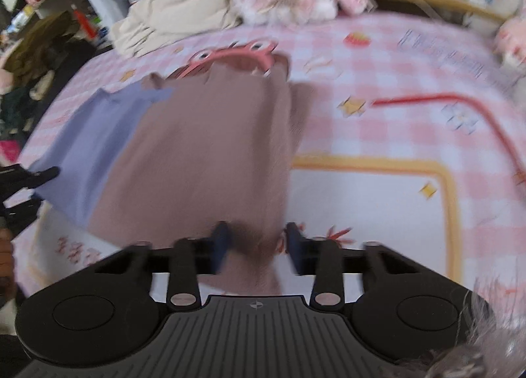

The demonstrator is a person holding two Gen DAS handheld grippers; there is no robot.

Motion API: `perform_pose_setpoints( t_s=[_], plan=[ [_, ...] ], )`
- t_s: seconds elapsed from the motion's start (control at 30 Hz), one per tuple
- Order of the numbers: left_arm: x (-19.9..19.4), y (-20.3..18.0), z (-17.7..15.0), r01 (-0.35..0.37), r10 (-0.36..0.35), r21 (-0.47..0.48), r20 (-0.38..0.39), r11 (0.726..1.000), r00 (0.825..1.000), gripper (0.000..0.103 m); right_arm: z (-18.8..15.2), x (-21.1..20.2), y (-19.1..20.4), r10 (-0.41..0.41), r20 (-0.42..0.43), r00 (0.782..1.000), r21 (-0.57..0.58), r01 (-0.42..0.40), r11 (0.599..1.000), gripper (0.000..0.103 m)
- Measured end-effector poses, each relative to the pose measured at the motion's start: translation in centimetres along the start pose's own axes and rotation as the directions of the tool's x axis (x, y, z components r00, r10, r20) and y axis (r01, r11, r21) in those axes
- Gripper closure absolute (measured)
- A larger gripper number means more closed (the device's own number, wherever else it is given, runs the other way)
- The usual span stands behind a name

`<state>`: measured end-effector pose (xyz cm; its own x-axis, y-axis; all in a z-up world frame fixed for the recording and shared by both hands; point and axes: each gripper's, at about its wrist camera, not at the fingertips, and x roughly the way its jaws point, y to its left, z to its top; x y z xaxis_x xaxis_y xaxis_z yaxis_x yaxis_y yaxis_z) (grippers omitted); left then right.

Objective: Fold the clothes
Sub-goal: 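Grasp the mauve side edge with the right gripper while the left gripper holds lavender edge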

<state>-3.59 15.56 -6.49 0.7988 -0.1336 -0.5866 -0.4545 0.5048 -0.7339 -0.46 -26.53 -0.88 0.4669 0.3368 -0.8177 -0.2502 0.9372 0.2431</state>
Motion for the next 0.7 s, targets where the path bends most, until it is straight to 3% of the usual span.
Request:
perform_pose_setpoints(
  t_s=[0.33,0.4,0.47,0.7],
  plan=[
    [-3.6,1.6,-0.8,-0.067,0.069,-0.035,0.061,0.997,0.996,0.087,-1.1,0.3,-0.3,0.195,-0.127,0.972,-0.054,-0.203,0.978,0.086],
    [-3.9,1.6,-1.1,-0.078,0.079,-0.031,0.064,0.997,0.995,0.087,-1.0,0.1,-0.4,0.196,-0.127,0.972,-0.076,-0.207,0.975,0.086],
    [-4.2,1.5,-1.4,-0.091,0.092,-0.022,0.071,0.996,0.993,0.087,-0.9,-0.1,-0.5,0.173,-0.107,0.979,-0.106,-0.185,0.977,0.073],
    [-3.9,1.5,-2.0,-0.115,0.120,-0.059,0.100,0.992,0.988,0.086,0.3,0.2,-1.4,0.157,-0.066,0.985,-0.167,-0.166,0.972,0.069]
  ],
)
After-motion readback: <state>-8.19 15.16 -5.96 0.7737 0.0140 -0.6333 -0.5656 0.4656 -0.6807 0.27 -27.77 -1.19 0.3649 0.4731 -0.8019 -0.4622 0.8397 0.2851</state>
